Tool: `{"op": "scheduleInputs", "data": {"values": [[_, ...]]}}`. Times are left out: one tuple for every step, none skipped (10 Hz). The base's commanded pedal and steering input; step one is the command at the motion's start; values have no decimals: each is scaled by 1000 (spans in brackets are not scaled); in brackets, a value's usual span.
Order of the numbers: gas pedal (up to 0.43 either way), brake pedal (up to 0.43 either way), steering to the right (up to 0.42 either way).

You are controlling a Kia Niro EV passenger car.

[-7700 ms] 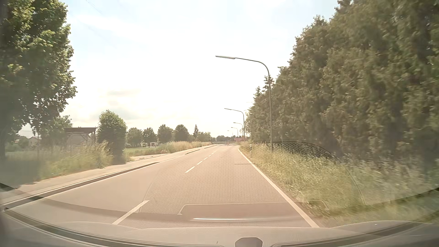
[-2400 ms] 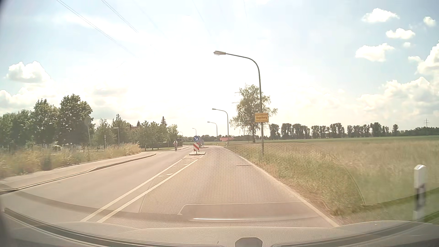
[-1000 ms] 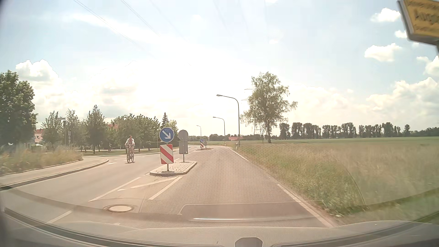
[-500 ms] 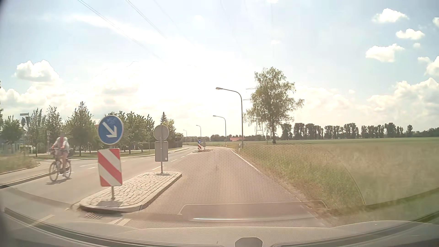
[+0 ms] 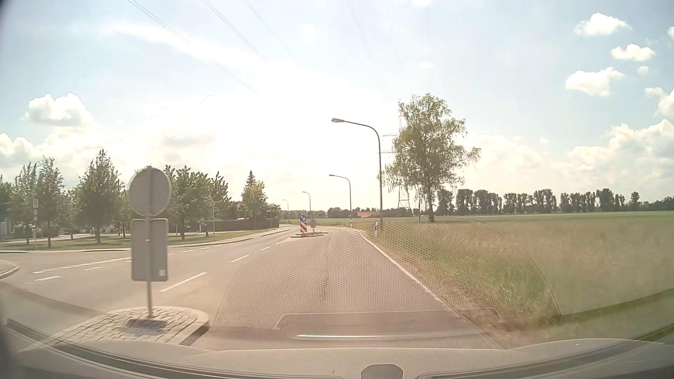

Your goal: Follow the waypoints while adhering to traffic rules and regulations

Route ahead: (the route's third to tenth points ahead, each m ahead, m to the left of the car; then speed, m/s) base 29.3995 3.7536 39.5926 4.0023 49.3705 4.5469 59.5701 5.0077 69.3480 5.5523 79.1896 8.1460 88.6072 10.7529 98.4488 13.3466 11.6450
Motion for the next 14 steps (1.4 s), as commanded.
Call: {"op": "scheduleInputs", "data": {"values": [[157,0,-8],[157,0,-8],[157,0,-10],[157,0,-12],[157,0,-14],[157,0,-16],[157,0,-18],[157,0,-18],[157,0,-17],[157,0,-17],[157,0,-12],[157,0,-9],[157,0,-7],[157,0,-5]]}}
